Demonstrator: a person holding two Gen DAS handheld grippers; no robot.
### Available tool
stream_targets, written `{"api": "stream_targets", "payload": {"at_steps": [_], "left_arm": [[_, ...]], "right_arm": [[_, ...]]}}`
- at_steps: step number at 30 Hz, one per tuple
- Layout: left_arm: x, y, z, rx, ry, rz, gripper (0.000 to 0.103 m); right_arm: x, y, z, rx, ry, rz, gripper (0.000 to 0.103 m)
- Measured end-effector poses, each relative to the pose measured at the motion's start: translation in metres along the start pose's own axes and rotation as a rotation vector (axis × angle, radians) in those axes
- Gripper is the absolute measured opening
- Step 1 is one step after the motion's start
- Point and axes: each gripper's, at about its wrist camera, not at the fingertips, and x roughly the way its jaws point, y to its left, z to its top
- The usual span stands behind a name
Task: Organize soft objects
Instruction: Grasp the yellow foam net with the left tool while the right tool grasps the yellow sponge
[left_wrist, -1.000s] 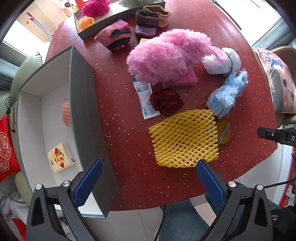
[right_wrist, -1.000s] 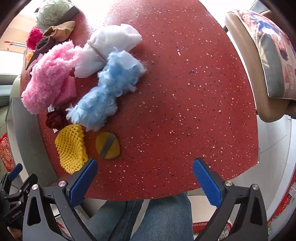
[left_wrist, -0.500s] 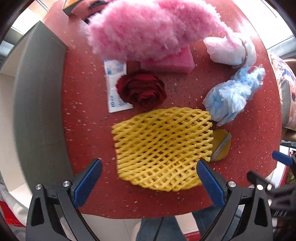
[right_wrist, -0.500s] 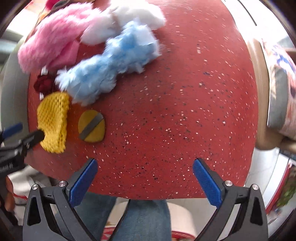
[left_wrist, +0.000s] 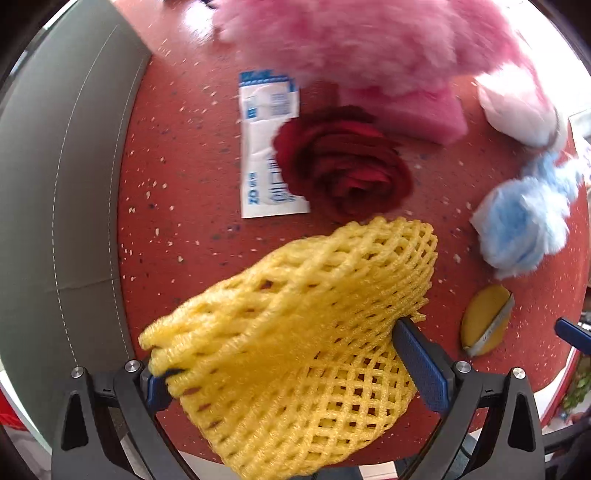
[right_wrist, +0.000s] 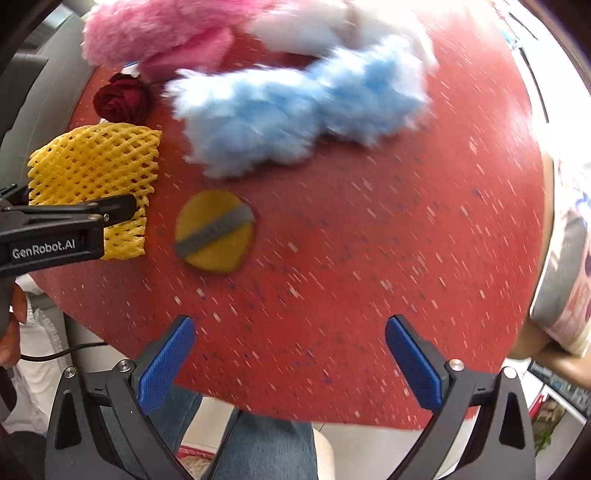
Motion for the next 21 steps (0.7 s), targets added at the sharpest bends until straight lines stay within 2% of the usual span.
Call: {"api": "stream_targets", "payload": {"at_steps": [7,11,16,21], "left_arm": [[0.000,0.001,0.007,0.005,0.013,0.009,0.103],[0.007,-0.003,0.017,0.004,0.025,0.012,0.103],[0.014,-0.005,0.019,0.000,0.028,0.012,0.103],[0.012,0.000,0.012,-0.001,0.006,0.009,0.103]], "right_arm": [[0.007,0.045,0.034,-0.097,-0.058,-0.006,0.103],[0.017,0.065,0.053,-0.136,-0.048,-0.016,0.103],[0.022,0.081,0.055,-0.126,-0.059,-0.068,0.103],[0.022,0.085,0.050,-0.121,-0.037,-0.068,0.103]]}}
